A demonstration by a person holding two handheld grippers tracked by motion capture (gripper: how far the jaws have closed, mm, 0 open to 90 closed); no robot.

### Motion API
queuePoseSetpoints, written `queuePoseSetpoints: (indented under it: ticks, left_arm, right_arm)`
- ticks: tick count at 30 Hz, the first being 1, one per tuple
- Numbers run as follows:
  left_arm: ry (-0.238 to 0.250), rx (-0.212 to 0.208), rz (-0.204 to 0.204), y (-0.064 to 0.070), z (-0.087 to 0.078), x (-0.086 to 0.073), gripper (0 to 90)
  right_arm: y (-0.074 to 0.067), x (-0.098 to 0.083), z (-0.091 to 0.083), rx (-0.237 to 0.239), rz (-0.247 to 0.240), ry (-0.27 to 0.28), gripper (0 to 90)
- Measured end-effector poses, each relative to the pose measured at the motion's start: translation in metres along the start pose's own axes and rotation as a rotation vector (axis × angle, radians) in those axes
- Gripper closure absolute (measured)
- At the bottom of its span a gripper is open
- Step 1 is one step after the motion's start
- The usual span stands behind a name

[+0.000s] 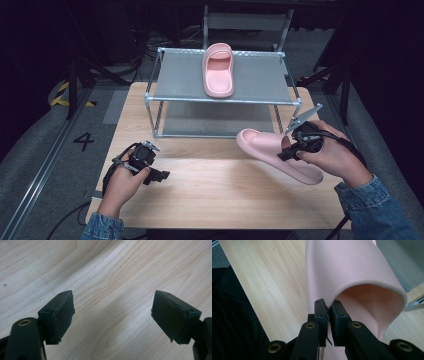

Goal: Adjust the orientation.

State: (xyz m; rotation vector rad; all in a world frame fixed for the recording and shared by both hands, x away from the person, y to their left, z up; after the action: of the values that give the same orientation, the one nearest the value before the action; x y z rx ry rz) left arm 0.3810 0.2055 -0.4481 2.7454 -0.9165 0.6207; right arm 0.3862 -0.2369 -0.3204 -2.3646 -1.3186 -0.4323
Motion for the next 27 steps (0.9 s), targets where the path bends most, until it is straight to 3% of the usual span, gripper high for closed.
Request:
queuePoseSetpoints:
  ticks: [14, 27]
  left_arm:
    - [-0.001, -0.005, 0.003, 0.0, 0.001, 0.0, 18.7]
    - [0.008, -0.014, 0.021, 0.001, 0.0, 0.003, 18.5]
  right_arm:
    - [-0.006, 0.022, -0.031, 0.013, -0.016, 0.04, 84.8]
    - [-0.013, 0.039, -0.056, -0.009, -0.035, 0.075, 84.8]
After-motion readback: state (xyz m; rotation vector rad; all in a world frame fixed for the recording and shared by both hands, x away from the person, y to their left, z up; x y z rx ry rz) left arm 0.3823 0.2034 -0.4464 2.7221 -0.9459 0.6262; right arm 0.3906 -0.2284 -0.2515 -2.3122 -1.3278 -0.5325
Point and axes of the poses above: each handheld gripper's, and its own axes: z roughly forward along the jaws, x roughly out of its top, y roughly to its right, the point moved 2 cm from there along z, roughly forward along the jaws, and after that the axes turned 7 degrees about x, right-handed, at the moved point
